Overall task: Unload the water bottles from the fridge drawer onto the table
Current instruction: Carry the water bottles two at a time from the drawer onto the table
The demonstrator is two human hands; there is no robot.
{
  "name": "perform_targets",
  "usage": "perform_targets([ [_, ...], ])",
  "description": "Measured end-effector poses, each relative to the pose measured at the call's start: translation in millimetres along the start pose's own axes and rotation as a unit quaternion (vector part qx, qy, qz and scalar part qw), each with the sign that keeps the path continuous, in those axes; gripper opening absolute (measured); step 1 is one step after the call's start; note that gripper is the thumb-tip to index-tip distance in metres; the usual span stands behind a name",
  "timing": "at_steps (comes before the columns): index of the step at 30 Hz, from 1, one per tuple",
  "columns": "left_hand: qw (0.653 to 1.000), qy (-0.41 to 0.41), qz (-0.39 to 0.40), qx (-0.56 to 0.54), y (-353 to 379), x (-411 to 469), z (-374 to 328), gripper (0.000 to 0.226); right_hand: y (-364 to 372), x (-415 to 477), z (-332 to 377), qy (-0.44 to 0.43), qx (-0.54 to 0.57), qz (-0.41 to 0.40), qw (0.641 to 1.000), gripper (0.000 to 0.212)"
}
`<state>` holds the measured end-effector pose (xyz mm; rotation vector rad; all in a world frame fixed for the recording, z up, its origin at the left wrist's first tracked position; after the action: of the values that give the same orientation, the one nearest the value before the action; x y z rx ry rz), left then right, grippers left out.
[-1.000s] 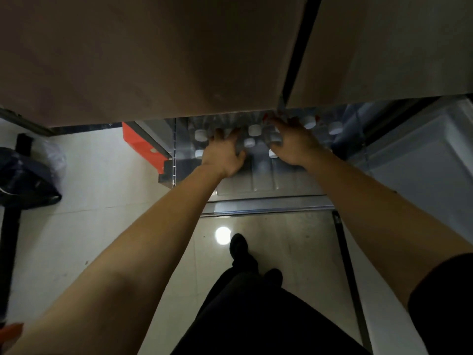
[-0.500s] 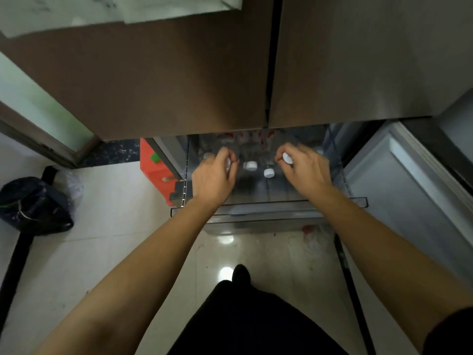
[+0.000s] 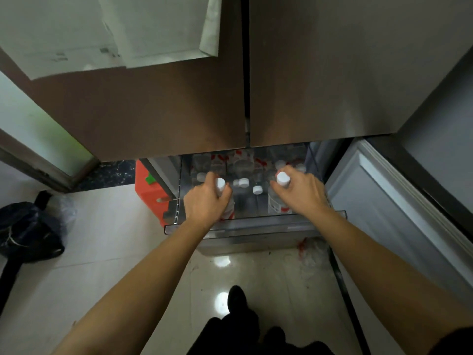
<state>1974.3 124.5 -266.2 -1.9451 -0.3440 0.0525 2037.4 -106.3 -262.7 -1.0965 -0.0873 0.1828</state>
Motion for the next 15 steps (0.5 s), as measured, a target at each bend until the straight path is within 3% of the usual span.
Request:
perform_targets([
  [5, 0.997, -0.045, -0.031, -0.056, 11.1, -8.9, 7.7, 0.041, 14.1, 3.8, -18.2, 0.058, 0.014, 0.024, 0.998, 0.071],
  [10, 0.993, -0.102, 0.030, -0.053, 42.4, -23.7, 20.3, 0.068, 36.3, 10.2, -21.8, 0.069, -0.007, 0.053, 0.996, 0.094],
  [15, 0.989, -0.095, 0.097, -0.063, 57.7, -27.0, 17.5, 0.076, 61.8, 10.3, -12.6, 0.063, 0.086, 0.085, 0.991, 0.091],
])
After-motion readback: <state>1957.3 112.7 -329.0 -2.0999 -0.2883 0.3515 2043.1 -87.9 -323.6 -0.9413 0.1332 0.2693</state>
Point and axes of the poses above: each hand's wrist, its own x-axis towards the middle knuckle, its own y-axis out of the palm, z = x × y, the point moved 8 cm from there along x, towards the middle knuckle
